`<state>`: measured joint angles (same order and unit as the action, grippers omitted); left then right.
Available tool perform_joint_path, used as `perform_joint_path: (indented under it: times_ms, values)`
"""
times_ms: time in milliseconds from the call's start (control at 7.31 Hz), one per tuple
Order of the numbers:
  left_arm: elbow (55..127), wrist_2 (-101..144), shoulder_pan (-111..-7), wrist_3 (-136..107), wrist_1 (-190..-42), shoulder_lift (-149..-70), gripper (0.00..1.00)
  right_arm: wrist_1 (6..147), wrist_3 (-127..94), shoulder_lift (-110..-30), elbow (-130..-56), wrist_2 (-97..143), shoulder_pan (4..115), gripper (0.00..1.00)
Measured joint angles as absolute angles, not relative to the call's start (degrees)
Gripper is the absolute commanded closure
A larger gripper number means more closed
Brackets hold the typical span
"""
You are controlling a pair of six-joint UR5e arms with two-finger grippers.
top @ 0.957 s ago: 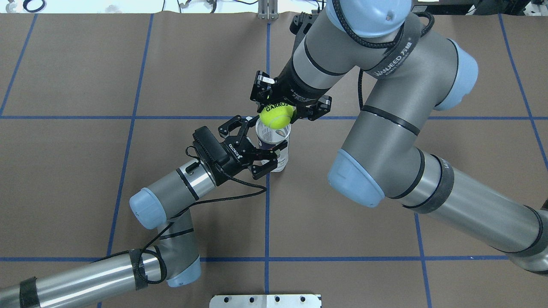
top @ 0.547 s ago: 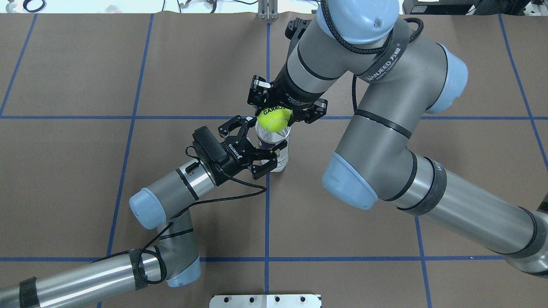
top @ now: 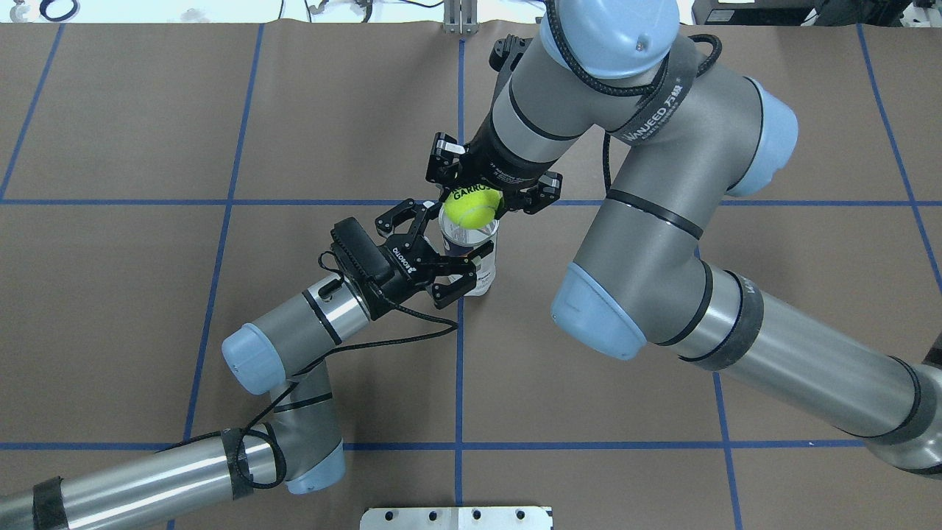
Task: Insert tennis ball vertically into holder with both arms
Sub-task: 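Lower the ball into the can and open the right gripper, then raise the right gripper away from the can toward the other ball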
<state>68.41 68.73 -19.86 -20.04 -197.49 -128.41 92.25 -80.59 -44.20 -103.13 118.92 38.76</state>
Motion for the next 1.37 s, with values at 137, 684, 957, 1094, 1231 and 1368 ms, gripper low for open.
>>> perform_joint_path:
  times_ms: [137,684,957,1094,1231,1368]
  values:
    - [68.4,68.7,-19.8,-20.0,-197.5,-128.4,0.10,91.7,-80.6,-44.2,-102.7,118.9,38.7,0.01]
    - [68.4,68.7,-19.8,-20.0,-197.5,-128.4,0.10,88.0,-80.8,-44.8,-101.3,119.2,39.2,0.01]
    - [68.4,68.7,-19.8,-20.0,-197.5,-128.3,0.11,87.7,-78.5,-47.8,-101.8,122.2,43.4,0.01]
    - [68.4,68.7,-19.8,-20.0,-197.5,-128.3,0.11,87.7,-75.2,-50.0,-101.9,125.3,46.9,0.01]
    - [68.3,68.7,-19.8,-20.0,-197.5,-128.3,0.11,87.7,-70.7,-52.7,-101.9,129.1,51.1,0.01]
    - [68.3,68.7,-19.8,-20.0,-197.5,-128.4,0.11,87.9,-65.4,-55.2,-101.6,131.9,54.8,0.01]
